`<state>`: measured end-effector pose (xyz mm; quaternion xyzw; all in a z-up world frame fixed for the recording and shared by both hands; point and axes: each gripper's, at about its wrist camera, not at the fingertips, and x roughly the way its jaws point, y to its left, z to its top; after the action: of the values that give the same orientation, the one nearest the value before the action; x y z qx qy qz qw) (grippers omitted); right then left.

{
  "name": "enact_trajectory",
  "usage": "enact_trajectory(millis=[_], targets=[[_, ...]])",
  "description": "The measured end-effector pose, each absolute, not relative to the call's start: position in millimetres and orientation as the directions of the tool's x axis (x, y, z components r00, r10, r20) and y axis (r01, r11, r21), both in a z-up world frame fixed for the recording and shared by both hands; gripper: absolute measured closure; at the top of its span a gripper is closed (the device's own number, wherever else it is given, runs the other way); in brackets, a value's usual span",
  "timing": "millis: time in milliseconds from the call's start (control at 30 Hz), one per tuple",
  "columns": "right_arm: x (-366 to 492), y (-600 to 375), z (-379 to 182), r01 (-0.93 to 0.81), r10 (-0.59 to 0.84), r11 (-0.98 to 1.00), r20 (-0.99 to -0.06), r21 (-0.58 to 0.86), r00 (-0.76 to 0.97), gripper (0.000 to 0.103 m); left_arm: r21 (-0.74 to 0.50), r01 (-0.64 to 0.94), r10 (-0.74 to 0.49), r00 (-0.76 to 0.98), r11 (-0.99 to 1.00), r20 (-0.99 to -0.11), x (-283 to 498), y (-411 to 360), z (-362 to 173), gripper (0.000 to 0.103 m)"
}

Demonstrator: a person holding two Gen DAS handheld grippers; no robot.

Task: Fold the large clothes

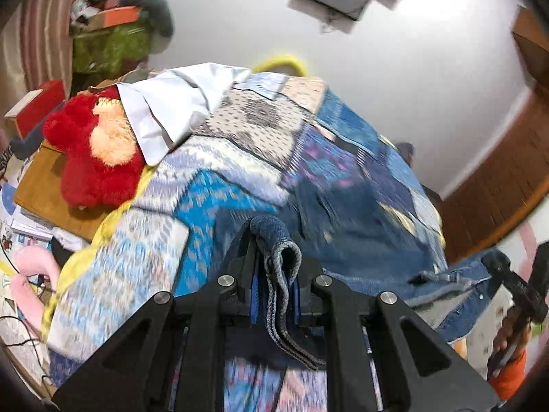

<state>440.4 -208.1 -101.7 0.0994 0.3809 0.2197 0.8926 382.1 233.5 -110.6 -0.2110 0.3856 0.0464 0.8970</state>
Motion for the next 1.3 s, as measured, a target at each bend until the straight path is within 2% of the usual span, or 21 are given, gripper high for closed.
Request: enact_trajectory(millis=[200,467,667,967,1167,1300], targets=[[541.5,-178.2,-141.2,-0.245,0.4,0.917,-0.703,0.316,0.588,0.094,-0.278,-0.357,0.002,0.618,0.892,-0.786,465.4,250.3,-169.7,0.089],[613.3,-166.4,-221.8,-0.218,0.367,0.93,-0.793,0.297,0.486,0.093,-0.25,-0.435,-0.011,0.482,0.865,-0.876,513.7,269.9,-264.4,0.086],[625.9,-190.3,-226.5,-0.25,0.476,0.879,-0.787,0.406,0.393,0.093,-0.204,-0.419,0.016,0.463,0.885,-0.886,518.1,263.6,-268.4,0.083],[606.1,-217.7,-193.5,-0.281,0.533,0.844,-0.767,0.457,0.356,0.091,-0.082,-0.397,0.093,0.401,0.914,-0.911,531.6,241.4,-268.5,0.082],[599.3,-230.1,-180.6,-0.253,0.562,0.827,-0.758,0.502,0.332,0.091,-0.108,-0.413,0.067,0.387,0.904,-0.92,532.6,244.1,-268.7,0.082],[594.6,-230.5,-174.2,-0.284,0.552,0.831,-0.772,0.479,0.314,0.091,-0.111,-0.411,0.062,0.384,0.905,-0.921,532.9,243.4,-269.8,0.082]])
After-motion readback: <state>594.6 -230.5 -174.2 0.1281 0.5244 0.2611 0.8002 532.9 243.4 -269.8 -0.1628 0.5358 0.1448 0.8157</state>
